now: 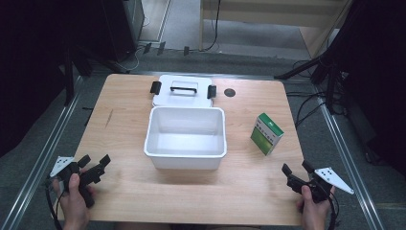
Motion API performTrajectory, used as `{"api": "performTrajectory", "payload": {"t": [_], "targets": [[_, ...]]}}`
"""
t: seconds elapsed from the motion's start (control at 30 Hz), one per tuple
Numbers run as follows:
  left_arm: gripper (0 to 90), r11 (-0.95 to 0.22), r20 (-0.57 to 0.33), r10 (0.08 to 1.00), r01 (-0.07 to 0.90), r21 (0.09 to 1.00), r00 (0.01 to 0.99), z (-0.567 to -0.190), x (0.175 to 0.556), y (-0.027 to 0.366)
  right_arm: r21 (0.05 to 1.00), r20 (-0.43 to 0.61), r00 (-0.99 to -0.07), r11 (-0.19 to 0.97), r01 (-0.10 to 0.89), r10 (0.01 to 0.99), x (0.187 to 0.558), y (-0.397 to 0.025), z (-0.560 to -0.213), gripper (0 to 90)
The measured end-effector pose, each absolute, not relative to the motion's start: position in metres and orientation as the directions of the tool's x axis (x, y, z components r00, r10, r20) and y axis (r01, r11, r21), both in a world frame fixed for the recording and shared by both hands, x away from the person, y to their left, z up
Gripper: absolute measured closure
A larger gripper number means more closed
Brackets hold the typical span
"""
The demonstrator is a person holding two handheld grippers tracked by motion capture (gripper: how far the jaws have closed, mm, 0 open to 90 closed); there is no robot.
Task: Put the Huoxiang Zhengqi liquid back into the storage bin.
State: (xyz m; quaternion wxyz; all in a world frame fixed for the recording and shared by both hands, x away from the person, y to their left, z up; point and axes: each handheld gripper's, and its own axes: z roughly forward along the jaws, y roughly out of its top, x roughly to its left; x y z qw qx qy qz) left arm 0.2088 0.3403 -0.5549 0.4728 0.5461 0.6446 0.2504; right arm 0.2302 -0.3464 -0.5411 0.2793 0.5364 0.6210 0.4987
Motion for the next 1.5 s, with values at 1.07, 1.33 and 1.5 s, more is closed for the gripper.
{"api": "performTrajectory", "payload": {"t": [1.07,1.33,1.5], "targets": [[14.1,0.281,-0.345,0.937,0.463,0.841,0.057,-0.555,0.209,0.342,0.774,0.101,-0.468,0.226,0.591,0.878,0.239,-0.334,-0.504,30.6],[14.0,0.258,-0.322,0.945,0.465,0.847,0.061,-0.554,0.209,0.340,0.595,0.091,-0.461,0.323,0.736,0.883,0.260,-0.318,-0.485,24.5],[14.0,0.262,-0.325,0.944,0.466,0.845,0.059,-0.555,0.209,0.340,0.492,0.093,-0.493,0.391,0.778,0.865,0.271,-0.310,-0.477,22.4]]}}
